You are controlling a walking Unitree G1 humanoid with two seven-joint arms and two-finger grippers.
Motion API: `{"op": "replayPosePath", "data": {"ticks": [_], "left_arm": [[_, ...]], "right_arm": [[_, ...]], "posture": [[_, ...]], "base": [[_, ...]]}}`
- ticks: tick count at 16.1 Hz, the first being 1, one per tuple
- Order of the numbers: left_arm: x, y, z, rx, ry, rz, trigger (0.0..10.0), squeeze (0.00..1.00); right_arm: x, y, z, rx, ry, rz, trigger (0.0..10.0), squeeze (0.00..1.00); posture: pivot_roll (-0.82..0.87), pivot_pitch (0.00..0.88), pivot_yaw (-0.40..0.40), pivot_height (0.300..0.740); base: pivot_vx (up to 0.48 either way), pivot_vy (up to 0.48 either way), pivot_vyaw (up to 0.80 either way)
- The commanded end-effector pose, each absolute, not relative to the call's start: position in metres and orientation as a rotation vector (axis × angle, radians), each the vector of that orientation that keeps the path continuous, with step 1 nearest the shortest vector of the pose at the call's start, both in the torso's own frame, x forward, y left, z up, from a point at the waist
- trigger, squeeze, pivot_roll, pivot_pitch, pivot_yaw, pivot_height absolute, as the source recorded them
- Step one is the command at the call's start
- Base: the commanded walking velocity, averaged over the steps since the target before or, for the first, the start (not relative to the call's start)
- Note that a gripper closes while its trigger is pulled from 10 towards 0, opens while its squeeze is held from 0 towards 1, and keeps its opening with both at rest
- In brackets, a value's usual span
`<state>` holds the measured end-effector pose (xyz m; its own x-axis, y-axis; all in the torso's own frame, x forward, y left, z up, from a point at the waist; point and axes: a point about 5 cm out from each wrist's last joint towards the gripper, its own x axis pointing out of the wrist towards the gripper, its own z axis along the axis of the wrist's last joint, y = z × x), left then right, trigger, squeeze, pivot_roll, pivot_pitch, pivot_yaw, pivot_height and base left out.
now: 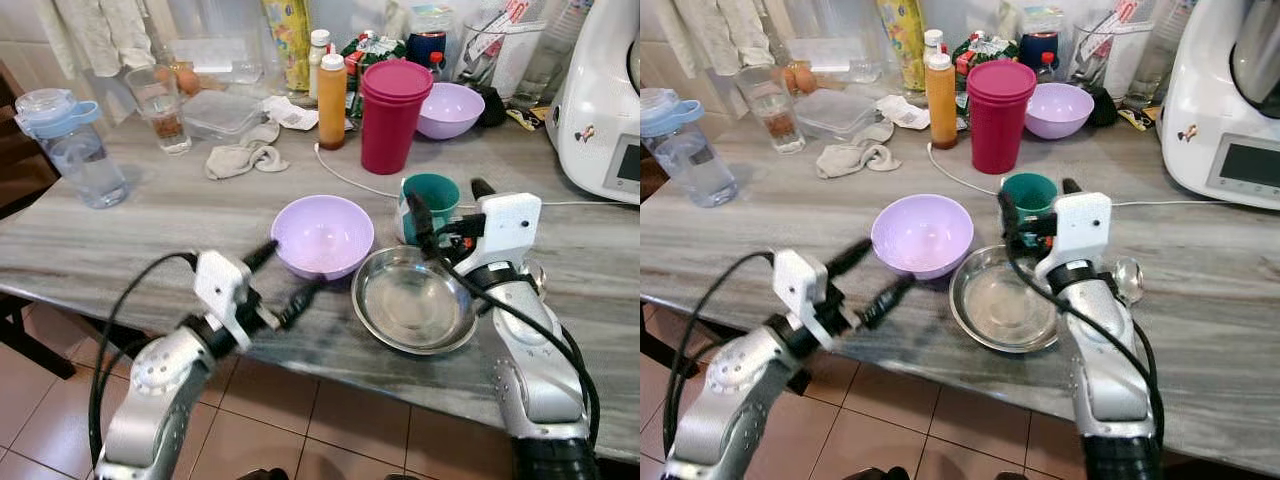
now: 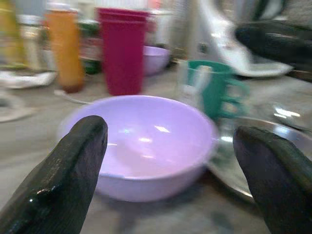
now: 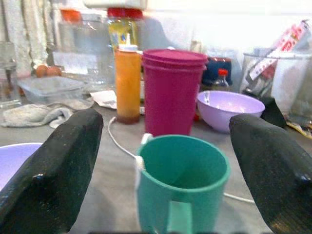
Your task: Setting the table
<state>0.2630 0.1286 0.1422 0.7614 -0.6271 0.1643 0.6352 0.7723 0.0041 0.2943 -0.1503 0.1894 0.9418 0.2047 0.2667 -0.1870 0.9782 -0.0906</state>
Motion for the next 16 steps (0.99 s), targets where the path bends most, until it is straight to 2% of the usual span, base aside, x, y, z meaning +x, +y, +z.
{"op": "replayPosePath", "data": {"ticks": [1, 4, 12, 14, 15, 16], "left_arm": [[0.269, 0.139, 0.140, -0.041, -0.162, -0.577, 10.0, 0.00], [0.276, 0.147, 0.146, -0.001, -0.207, -0.433, 10.0, 0.00], [0.292, 0.148, 0.149, 0.000, -0.218, -0.228, 10.0, 0.00], [0.295, 0.151, 0.148, 0.016, -0.219, -0.165, 10.0, 0.00], [0.295, 0.154, 0.148, 0.025, -0.220, -0.129, 10.0, 0.00], [0.296, 0.156, 0.147, 0.031, -0.216, -0.106, 10.0, 0.00]], "right_arm": [[0.289, -0.149, 0.194, -0.080, -0.304, 0.187, 10.0, 1.00], [0.282, -0.149, 0.194, -0.104, -0.308, 0.184, 10.0, 1.00], [0.281, -0.142, 0.197, -0.165, -0.322, 0.228, 10.0, 1.00], [0.281, -0.141, 0.196, -0.173, -0.323, 0.241, 10.0, 0.65], [0.281, -0.140, 0.197, -0.177, -0.325, 0.245, 10.0, 0.56], [0.281, -0.140, 0.197, -0.177, -0.325, 0.247, 10.0, 0.56]], "posture": [[-0.25, 0.086, 0.042, 0.740], [-0.25, 0.080, 0.040, 0.740], [-0.25, 0.069, 0.032, 0.740], [-0.25, 0.069, 0.032, 0.740], [-0.26, 0.069, 0.032, 0.740], [-0.26, 0.069, 0.032, 0.740]], "base": [[0.000, 0.000, 0.00], [0.000, 0.000, 0.17], [0.000, 0.000, 0.80], [0.000, 0.000, 0.80], [0.000, 0.000, 0.80], [0.000, 0.000, 0.80]]}}
